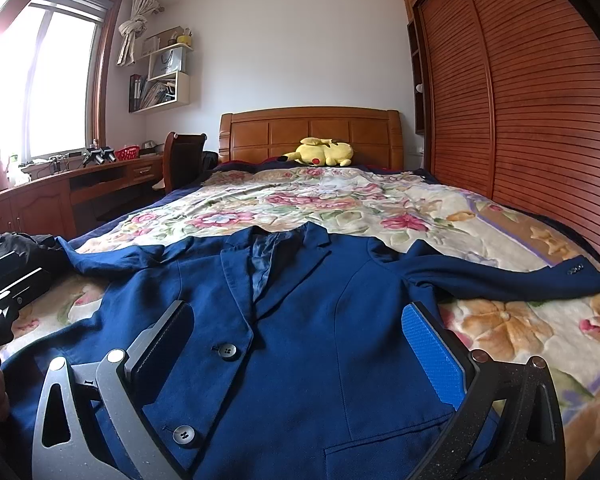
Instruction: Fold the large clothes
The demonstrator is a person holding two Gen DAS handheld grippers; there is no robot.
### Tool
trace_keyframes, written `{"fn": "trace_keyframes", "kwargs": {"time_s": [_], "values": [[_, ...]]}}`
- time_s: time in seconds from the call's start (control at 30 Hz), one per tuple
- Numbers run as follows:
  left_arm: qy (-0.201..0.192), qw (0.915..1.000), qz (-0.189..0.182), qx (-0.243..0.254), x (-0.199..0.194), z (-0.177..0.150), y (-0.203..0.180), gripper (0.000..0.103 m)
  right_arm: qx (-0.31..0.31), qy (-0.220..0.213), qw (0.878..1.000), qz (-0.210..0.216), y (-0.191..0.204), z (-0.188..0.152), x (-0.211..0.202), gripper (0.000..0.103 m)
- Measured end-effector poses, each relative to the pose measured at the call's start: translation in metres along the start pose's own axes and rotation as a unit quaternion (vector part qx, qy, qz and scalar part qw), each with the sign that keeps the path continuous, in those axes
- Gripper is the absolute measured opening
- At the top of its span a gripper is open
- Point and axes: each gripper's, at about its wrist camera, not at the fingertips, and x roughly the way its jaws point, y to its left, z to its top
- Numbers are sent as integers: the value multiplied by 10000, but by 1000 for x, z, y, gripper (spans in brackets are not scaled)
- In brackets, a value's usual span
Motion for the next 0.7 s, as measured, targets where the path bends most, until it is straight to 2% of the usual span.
{"fn": "trace_keyframes", "kwargs": {"time_s": [0.7], "values": [[-7, 10000, -7, -14, 0, 0, 2, 103, 5, -1, 10000, 0, 0, 0, 0, 103]]}}
